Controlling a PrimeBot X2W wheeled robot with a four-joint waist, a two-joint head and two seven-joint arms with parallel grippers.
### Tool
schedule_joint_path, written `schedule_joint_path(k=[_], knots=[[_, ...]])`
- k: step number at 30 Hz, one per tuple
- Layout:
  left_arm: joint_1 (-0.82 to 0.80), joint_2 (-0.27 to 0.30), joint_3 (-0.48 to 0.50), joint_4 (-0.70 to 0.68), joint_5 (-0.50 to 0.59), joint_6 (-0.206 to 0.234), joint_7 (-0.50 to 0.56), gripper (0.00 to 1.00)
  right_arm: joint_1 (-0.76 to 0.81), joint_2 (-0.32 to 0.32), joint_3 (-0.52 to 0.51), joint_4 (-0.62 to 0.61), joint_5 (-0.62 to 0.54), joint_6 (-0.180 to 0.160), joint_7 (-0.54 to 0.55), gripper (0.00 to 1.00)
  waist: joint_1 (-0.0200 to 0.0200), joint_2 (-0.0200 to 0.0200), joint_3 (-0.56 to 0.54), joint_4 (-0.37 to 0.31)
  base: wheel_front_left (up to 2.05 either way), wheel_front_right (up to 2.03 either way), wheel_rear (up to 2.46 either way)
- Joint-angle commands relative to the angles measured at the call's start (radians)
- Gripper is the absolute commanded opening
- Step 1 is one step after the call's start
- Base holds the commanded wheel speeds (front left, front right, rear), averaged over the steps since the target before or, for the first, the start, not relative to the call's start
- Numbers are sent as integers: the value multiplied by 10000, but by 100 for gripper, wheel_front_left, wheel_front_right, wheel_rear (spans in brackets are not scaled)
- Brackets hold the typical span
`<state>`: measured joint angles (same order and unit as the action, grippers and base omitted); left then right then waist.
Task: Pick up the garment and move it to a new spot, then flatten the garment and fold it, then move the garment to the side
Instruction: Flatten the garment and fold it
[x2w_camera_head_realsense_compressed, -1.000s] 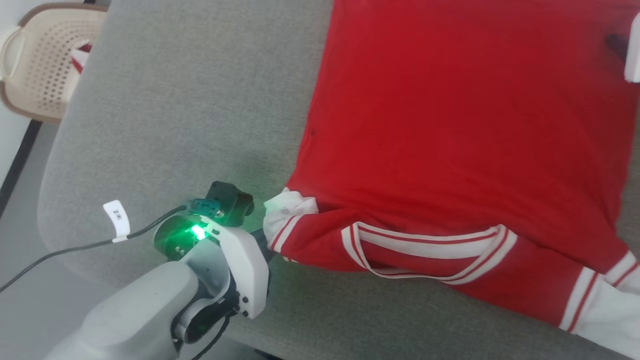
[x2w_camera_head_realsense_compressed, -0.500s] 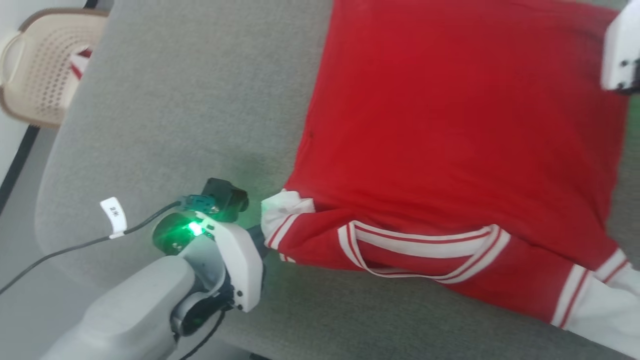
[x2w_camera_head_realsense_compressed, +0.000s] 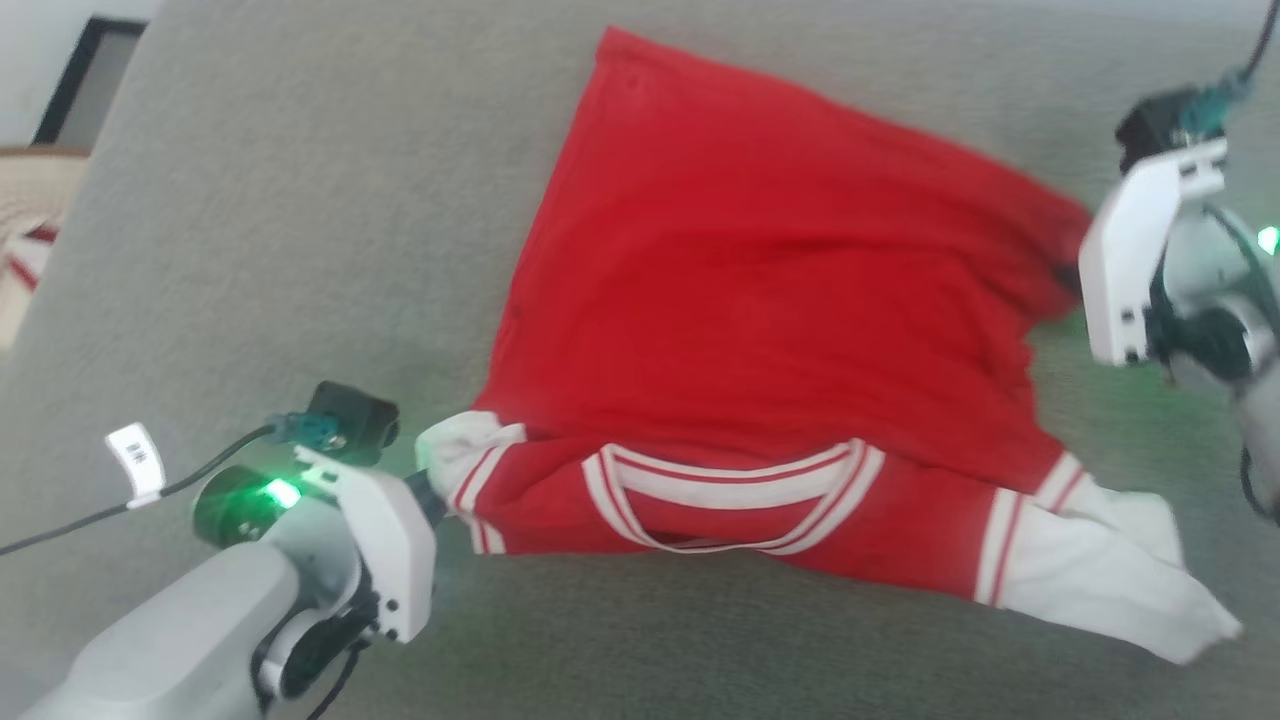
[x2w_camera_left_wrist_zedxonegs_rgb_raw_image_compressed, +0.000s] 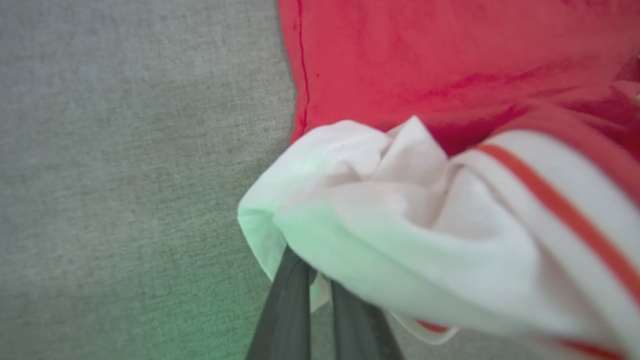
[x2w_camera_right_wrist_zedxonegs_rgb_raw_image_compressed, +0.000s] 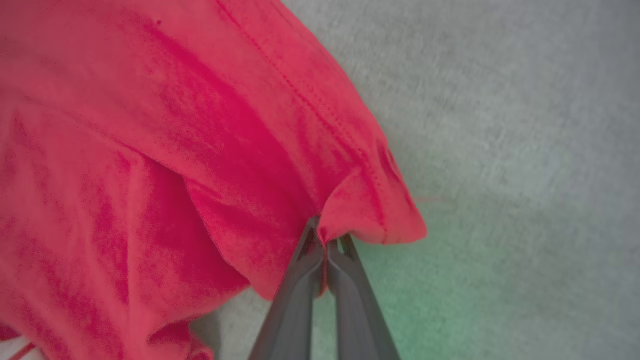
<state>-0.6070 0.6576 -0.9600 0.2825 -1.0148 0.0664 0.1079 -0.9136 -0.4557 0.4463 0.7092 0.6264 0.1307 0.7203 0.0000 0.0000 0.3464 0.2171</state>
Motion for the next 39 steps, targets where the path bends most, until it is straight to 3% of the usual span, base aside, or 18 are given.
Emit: schedule_joint_path(k=[1, 7, 11, 17, 23, 25, 26, 39], knots=[[193, 145, 44, -48, -142, 100, 49, 0, 535, -222, 34, -441, 309, 1, 226, 0, 0, 0, -313, -387, 0, 0, 0], [505, 619, 119, -554, -174, 377, 115, 0, 2668, -1097, -363, -3210, 1187, 1, 1142, 0, 0, 0, -582, -920, 0, 0, 0], [590, 828, 132, -882, -186, 556, 196, 0, 4289, -1256, -1176, -4712, 1244, 1, 1681, 0, 0, 0, -647, -1176, 0, 0, 0], [536, 1010, 132, -1245, -153, 693, 379, 0, 6569, -522, -2705, -6223, 701, 1, 2257, 0, 0, 0, -555, -1356, 0, 0, 0], [410, 1019, 128, -1339, -111, 747, 413, 0, 7619, 489, -3437, -6431, -817, -5, 2141, 0, 0, 0, -395, -1433, 0, 0, 0], [398, 1015, 122, -1341, -124, 747, 423, 0, 7686, 831, -3440, -6569, -1029, 1, 2125, 80, 0, 0, -377, -1461, 0, 0, 0], [392, 1017, 113, -1341, -119, 742, 432, 0, 7668, 918, -3440, -6692, -1105, 3, 2121, 100, 0, 0, -377, -1473, 0, 0, 0], [361, 878, -4, -1493, -57, 747, 436, 0, 6363, 855, -3895, -9420, -1377, 3, 2166, 100, 0, 0, -433, -1182, 0, 0, 0]])
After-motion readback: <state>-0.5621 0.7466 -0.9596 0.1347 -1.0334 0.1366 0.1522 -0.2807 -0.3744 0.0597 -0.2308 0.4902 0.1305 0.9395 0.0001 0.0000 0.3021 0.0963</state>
